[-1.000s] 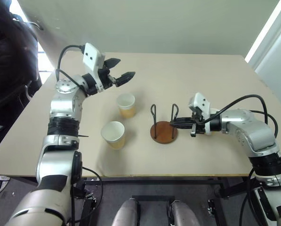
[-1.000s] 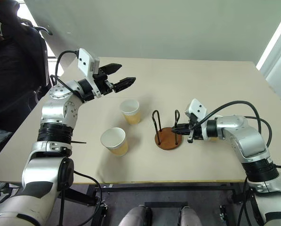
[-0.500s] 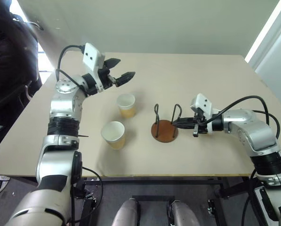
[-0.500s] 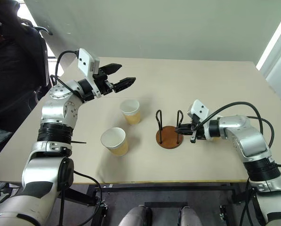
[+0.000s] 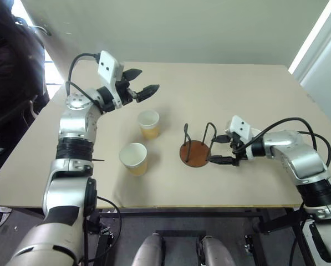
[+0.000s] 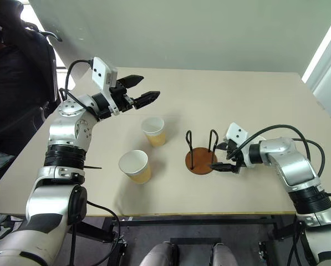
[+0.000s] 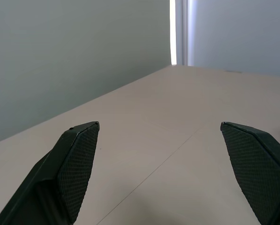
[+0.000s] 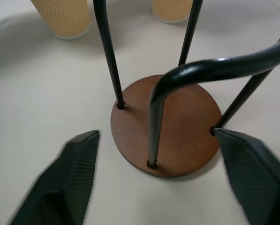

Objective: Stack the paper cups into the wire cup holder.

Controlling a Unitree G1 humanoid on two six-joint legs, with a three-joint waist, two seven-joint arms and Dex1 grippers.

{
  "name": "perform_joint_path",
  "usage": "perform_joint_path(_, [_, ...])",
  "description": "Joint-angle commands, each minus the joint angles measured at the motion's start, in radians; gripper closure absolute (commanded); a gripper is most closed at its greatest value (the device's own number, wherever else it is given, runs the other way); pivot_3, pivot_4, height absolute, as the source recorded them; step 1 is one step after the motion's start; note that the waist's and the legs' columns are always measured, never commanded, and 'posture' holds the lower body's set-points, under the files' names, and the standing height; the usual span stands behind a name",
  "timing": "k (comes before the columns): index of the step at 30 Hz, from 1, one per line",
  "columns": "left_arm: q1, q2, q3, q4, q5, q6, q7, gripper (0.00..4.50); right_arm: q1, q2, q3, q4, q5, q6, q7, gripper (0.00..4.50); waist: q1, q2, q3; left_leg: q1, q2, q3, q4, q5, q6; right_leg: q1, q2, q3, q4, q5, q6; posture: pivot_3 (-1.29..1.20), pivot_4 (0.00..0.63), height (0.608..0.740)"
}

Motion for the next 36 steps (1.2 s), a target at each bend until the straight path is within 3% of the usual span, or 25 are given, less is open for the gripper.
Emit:
perform_joint_path(1, [-0.021,0.005,0.010,-0.036,-0.005,-0.005,0.004,0.05,-0.005,-0.019,-0.011,-0.011,-0.013,-0.027,0.005,0.57,0.000,0.000,0.000,0.000,0.000,0.000,0.000,0.000,0.000,0.000,0.000,0.000,0.000,0.000,0.000,0.00,0.150,0.740])
perform_joint_path(8, [-0.021,0.002,0.006,-0.034,-0.009,-0.002,-0.014,0.05,-0.024,-0.054,-0.025,-0.006,-0.037,-0.054,0.015,0.57,0.000,0.000,0.000,0.000,0.000,0.000,0.000,0.000,0.000,0.000,0.000,0.000,0.000,0.000,0.000,0.00,0.150,0.740])
perform_joint_path(36, [-0.045,0.072,-0.071,-0.012,-0.008,-0.004,-0.399,0.05,-0.112,-0.216,-0.105,-0.043,-0.027,-0.062,0.077,0.57,-0.002,0.000,0.000,-0.001,0.000,0.000,0.000,-0.001,0.001,0.000,0.000,0.000,-0.001,0.000,0.000,0.00,0.150,0.740])
